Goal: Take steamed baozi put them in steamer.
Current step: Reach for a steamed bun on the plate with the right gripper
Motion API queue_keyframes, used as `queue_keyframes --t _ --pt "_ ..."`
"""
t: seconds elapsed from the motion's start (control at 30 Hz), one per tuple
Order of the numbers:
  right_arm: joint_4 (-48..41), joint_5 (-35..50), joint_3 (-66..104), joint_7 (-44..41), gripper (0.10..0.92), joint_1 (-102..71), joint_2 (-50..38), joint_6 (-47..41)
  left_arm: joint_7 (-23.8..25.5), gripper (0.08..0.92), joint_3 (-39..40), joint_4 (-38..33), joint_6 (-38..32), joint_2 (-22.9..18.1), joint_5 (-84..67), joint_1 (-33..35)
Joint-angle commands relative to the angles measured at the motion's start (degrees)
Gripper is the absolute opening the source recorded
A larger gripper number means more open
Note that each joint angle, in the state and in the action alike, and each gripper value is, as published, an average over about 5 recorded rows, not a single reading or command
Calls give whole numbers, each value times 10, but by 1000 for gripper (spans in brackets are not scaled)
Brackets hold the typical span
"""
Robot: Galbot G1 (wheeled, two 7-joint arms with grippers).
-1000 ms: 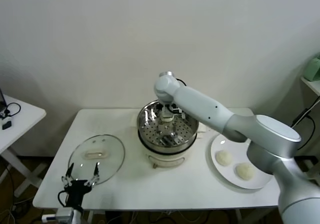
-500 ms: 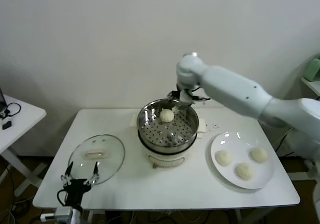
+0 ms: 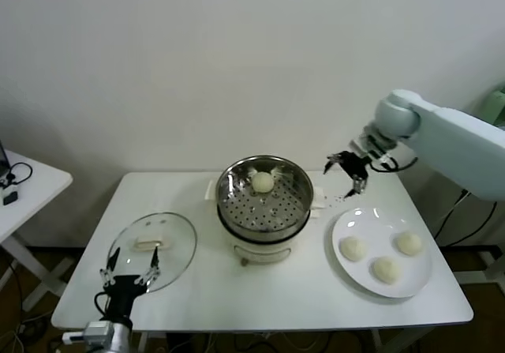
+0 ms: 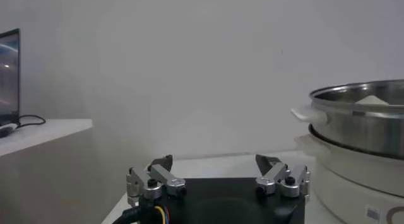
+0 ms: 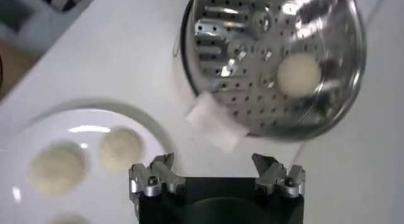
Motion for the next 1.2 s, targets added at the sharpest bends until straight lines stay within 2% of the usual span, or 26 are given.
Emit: queue_keyframes --t 0.03,0.37,0.8,1.2 --pt "-2 27 64 9 823 -151 -82 -66 2 823 1 0 -5 3 -17 -2" --pt "-41 -2 98 39 823 -230 -42 -72 0 823 2 1 0 -2 -16 0" --pt "-105 -20 102 48 823 -232 24 -67 0 823 -2 9 1 -4 -18 -4" --pt "-130 -27 101 42 823 -233 43 -65 -1 823 -3 18 2 -3 -19 -11"
